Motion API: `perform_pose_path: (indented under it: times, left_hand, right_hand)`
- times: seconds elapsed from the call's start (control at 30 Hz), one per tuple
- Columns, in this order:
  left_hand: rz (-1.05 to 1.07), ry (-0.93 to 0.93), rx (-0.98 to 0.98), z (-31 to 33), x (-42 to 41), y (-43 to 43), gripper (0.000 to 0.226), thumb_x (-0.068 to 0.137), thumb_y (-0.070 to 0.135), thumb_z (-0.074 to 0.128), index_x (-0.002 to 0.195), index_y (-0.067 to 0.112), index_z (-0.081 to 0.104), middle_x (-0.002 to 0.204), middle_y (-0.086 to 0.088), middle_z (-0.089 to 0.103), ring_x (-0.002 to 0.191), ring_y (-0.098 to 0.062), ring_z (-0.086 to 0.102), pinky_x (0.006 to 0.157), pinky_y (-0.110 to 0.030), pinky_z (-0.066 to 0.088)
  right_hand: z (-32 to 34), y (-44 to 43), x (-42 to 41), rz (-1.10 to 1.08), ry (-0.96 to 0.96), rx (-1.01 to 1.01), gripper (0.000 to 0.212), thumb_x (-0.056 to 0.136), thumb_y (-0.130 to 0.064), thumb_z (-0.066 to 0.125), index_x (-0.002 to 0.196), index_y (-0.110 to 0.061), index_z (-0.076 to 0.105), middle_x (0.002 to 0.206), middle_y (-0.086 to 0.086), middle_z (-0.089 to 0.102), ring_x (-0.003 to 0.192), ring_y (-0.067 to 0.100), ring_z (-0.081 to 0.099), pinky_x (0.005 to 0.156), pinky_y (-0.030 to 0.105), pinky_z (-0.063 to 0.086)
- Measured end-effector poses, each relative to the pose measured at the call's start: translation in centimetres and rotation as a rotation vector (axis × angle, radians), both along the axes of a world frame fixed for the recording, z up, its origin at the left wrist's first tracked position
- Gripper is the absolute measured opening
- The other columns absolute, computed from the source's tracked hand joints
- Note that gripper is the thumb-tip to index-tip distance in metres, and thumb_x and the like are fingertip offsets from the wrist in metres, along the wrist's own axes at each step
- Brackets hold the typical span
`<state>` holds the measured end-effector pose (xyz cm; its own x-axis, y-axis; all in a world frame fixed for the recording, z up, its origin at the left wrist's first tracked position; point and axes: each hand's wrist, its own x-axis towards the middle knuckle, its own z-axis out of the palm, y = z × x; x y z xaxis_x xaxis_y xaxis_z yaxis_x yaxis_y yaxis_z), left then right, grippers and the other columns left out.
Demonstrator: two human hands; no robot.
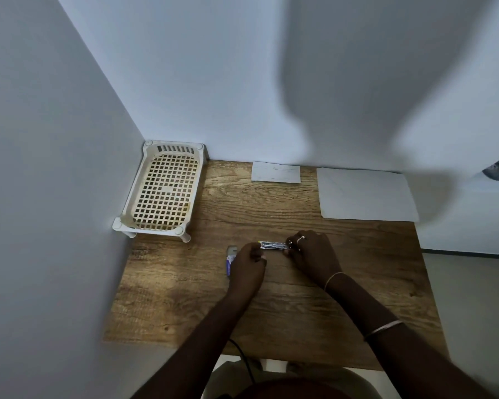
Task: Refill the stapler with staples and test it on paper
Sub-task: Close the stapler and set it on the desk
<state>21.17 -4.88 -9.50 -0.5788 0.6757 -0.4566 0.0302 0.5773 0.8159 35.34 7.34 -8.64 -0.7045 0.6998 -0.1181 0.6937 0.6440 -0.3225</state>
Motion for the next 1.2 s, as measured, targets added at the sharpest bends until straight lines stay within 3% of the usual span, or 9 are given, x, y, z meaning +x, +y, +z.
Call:
perform_pose_path:
  times: [0.13, 0.27, 0.37, 0.47, 0.7, 1.03, 1.2]
  left_hand:
    - [0.144, -0.132, 0.09, 0.6, -0.3, 0.7, 0.042, 0.096, 0.016, 0.067, 0.137, 0.015, 0.058, 0.117, -0.006, 0.072, 0.108, -0.026, 0.071, 0.097, -0.045, 0.058]
    - [0.3, -0.532, 0.243, 2.2, -0.1, 1.9, 0.03, 0.101, 0.009, 0.062, 0.13, 0.006, 0.062, 0.104, -0.009, 0.075, 0.089, -0.019, 0.076, 0.073, -0.029, 0.064]
    - [0.332, -0.692, 0.34, 3.1, -0.1, 2.5, 0.019, 0.102, 0.009, 0.061, 0.119, 0.003, 0.064, 0.097, -0.011, 0.077, 0.084, -0.018, 0.078, 0.07, -0.026, 0.063]
    - [0.326, -0.773, 0.385, 3.6, -0.1, 2.8, 0.021, 0.102, 0.01, 0.061, 0.12, 0.0, 0.064, 0.096, -0.012, 0.08, 0.089, -0.02, 0.079, 0.073, -0.027, 0.063]
    - [0.336, -0.868, 0.415, 4.1, 0.4, 3.6, 0.021, 0.102, 0.008, 0.058, 0.119, -0.003, 0.064, 0.096, -0.012, 0.08, 0.089, -0.02, 0.079, 0.072, -0.026, 0.062]
    - [0.334, -1.004, 0.354, 4.8, 1.0, 3.6, 0.015, 0.104, 0.004, 0.051, 0.107, -0.001, 0.065, 0.088, -0.01, 0.08, 0.082, -0.018, 0.079, 0.068, -0.026, 0.063]
    - [0.327, -1.015, 0.32, 4.7, 1.2, 3.4, 0.016, 0.105, 0.003, 0.05, 0.11, -0.003, 0.064, 0.088, -0.01, 0.081, 0.083, -0.017, 0.079, 0.069, -0.027, 0.063]
  right_hand:
    - [1.2, 0.3, 0.4, 0.045, 0.011, 0.081, 0.015, 0.094, -0.033, 0.061, 0.105, -0.027, 0.07, 0.1, -0.004, 0.07, 0.099, 0.023, 0.06, 0.083, 0.041, 0.041]
    - [3.1, 0.8, 0.6, 0.108, 0.072, 0.152, 0.012, 0.092, -0.028, 0.065, 0.102, -0.024, 0.07, 0.095, -0.002, 0.068, 0.088, 0.024, 0.063, 0.073, 0.038, 0.043]
    - [4.4, 1.1, 0.7, 0.152, 0.099, 0.186, 0.016, 0.092, -0.025, 0.064, 0.107, -0.019, 0.067, 0.096, 0.002, 0.065, 0.08, 0.024, 0.063, 0.061, 0.036, 0.05]
    - [5.6, 1.5, 1.1, 0.19, 0.091, 0.27, 0.024, 0.092, -0.025, 0.061, 0.115, -0.02, 0.06, 0.095, 0.002, 0.064, 0.073, 0.023, 0.061, 0.053, 0.033, 0.05]
    - [7.7, 2.3, 1.5, 0.269, 0.038, 0.4, 0.037, 0.083, -0.015, 0.076, 0.119, -0.019, 0.069, 0.1, 0.004, 0.07, 0.076, 0.024, 0.065, 0.06, 0.033, 0.05]
    - [10.3, 2.1, 1.5, 0.313, -0.02, 0.364, 0.036, 0.087, -0.014, 0.07, 0.12, -0.029, 0.07, 0.099, 0.001, 0.073, 0.08, 0.025, 0.066, 0.06, 0.033, 0.05]
    - [10.7, 2.1, 1.2, 0.323, -0.051, 0.34, 0.034, 0.09, -0.016, 0.068, 0.12, -0.03, 0.071, 0.096, -0.001, 0.072, 0.079, 0.023, 0.066, 0.059, 0.032, 0.05]
